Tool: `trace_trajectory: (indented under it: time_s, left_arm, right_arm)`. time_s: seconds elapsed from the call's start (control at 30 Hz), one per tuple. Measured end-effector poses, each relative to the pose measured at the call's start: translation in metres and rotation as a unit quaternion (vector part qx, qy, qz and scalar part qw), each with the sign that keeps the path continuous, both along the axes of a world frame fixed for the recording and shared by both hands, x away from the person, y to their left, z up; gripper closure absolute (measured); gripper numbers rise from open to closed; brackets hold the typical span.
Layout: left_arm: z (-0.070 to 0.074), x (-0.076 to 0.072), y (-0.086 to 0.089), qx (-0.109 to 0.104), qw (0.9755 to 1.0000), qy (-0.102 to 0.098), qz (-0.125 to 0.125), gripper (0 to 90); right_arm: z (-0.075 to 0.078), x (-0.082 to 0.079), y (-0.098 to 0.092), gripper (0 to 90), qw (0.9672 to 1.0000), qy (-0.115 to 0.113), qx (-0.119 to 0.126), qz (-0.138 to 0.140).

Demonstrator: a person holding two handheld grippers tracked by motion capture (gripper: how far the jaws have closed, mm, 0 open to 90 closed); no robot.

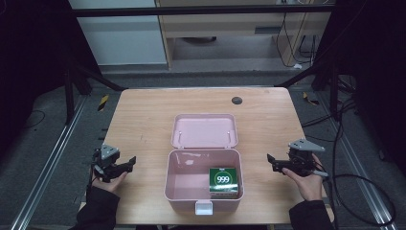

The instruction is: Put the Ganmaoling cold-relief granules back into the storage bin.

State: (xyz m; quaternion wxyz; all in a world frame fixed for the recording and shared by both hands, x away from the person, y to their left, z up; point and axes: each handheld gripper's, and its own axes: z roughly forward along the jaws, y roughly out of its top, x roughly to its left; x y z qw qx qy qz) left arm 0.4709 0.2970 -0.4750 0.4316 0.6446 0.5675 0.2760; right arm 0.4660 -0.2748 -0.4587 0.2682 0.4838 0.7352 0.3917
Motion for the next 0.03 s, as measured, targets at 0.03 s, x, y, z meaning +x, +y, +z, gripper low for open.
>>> trace_trajectory:
  time_s: [0.03]
  left_arm:
    - [-0.0009,0.0004,0.0008,0.001,1.0,0.002,0.0,30.1]
  right_arm:
    - [-0.0032,0.0,-0.0005,2.4,1.0,0.005,-0.002,-0.006]
